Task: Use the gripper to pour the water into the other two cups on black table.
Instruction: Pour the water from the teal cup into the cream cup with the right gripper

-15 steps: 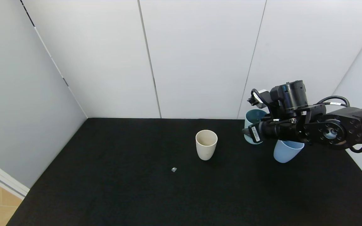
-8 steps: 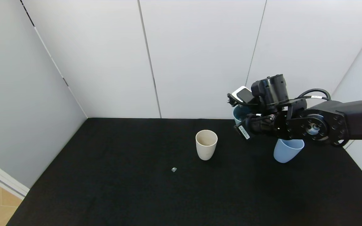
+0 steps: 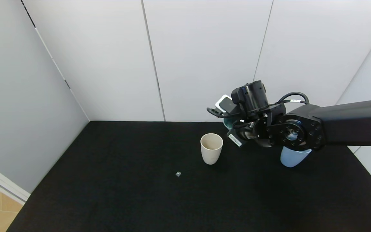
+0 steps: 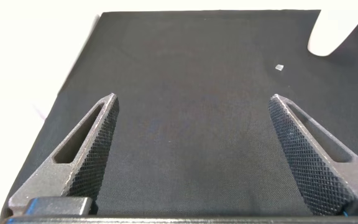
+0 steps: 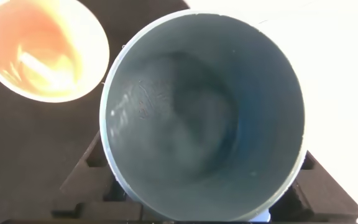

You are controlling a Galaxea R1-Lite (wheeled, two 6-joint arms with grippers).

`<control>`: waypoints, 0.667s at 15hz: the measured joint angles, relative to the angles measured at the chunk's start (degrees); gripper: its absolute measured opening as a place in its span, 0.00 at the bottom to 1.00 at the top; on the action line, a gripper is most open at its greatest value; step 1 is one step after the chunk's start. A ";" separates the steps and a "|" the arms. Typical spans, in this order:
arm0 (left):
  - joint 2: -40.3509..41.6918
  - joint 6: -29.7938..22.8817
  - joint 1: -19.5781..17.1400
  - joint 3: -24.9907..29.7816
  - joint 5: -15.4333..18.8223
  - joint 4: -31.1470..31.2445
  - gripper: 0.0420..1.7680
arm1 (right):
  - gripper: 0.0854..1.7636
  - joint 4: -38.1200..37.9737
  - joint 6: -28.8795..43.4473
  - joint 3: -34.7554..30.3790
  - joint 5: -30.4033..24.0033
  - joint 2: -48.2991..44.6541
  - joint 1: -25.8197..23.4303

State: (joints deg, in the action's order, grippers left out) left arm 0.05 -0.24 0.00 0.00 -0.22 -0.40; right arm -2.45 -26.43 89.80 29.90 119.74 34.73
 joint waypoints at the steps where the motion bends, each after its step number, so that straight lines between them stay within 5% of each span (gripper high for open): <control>1: 0.00 0.00 0.00 0.00 -0.02 -0.01 0.97 | 0.67 0.02 -1.22 0.33 0.46 0.57 0.16; 10: 0.00 0.00 0.00 0.00 0.00 -0.01 0.97 | 0.66 0.00 -13.73 5.19 5.51 3.06 0.99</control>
State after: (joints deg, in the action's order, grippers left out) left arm 0.05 -0.24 0.00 0.00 -0.22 -0.41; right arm -2.45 -40.16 94.99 35.41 122.80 35.72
